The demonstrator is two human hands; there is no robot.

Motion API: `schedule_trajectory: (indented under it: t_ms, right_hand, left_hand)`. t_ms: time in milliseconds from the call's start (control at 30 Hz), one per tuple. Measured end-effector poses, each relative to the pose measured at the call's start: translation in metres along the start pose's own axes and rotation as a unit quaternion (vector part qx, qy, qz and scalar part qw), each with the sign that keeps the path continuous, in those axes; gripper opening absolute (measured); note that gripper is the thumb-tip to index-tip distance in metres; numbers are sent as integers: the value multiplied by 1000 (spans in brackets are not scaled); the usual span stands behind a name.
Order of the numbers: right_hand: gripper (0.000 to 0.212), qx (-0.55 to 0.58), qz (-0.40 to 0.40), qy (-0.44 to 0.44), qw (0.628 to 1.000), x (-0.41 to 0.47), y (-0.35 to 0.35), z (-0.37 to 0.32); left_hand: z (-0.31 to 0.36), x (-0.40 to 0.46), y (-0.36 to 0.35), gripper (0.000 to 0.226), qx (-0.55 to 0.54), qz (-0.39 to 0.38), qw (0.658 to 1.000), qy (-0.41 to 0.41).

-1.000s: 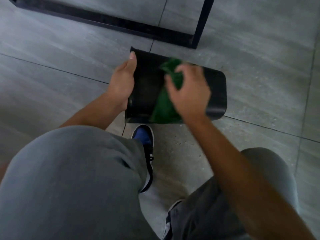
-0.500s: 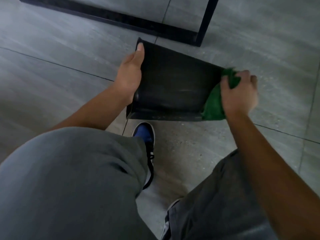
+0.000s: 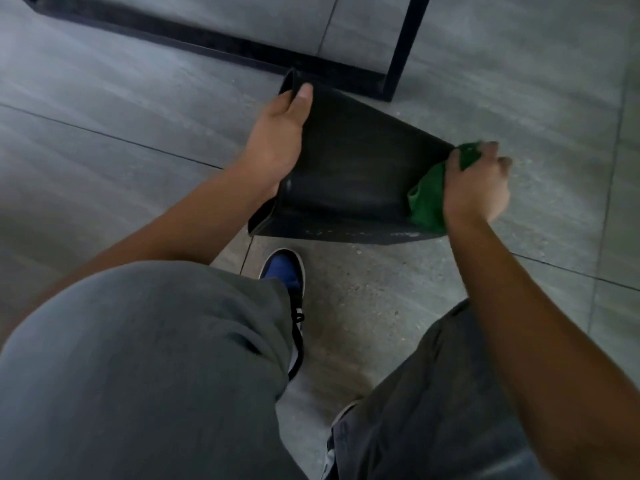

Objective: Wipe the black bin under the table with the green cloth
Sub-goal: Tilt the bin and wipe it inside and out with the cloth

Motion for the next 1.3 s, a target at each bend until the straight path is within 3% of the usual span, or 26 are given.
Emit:
schedule_trajectory:
  t_ms: [67,167,233,300,400,467,533,667,733,867,900,967,1133,1300]
  right_hand:
    - [40,24,11,73,997,-30,-2,-52]
    - [29,104,42,279,954,-107,-12,-158]
    - [28,104,36,341,934,-125,-15,-178]
    - [29,68,20,304,950,-95,-18,-141]
    - [42,-12,-5,83,996,-26,-13,-33]
    - [48,-64,10,44,997,-21,-5,-19]
    - [42,-45,20,128,991,-52,-8,-72]
    - [34,43,33,326,944,-119,-14,-170]
    - [35,18,6,314,949,-96,-17,-152]
    - [46,-63,-13,72,995,-6,-8,-35]
    - [47,-65,-9,53,996,-2,-4,-25]
    - [45,-40,5,85,996,-20,-3,-41]
    - [33,49,59,296,952,-121,-3,-137]
    - [35,16,44,339,939,-110,-3,-139]
  left_hand:
    - [5,2,-6,37,16,2,1000,0]
    - [6,3,-2,37,55,18,998,-6]
    - [2,0,3,37,30,14,999,1]
    - [-6,-6,12,36,-39,16,999,22]
    - [-16,-8,19,32,-51,-7,998,27]
    - [-12,-3,14,31,-37,-10,999,21]
    - [-2,3,8,30,-26,-1,1000,10]
    - [0,6,5,34,-9,21,1000,13]
    - [-6,5,11,31,-30,28,999,21]
    - [-5,6,8,25,-13,-1,1000,21]
    - [-1,7,4,24,-5,-4,1000,16]
    - [6,10,-5,26,7,-2,1000,13]
    - [10,13,-8,37,16,29,999,8]
    - [5,14,-6,39,-20,43,999,22]
Point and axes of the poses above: each hand's wrist, its own x-axis towards the middle knuckle, its own y-axis out of the back of the hand, z = x × y, the point moved 9 cm from there along x, towards the middle knuckle, and after that the axes turned 6 degrees about -z, right-handed, at the moved point
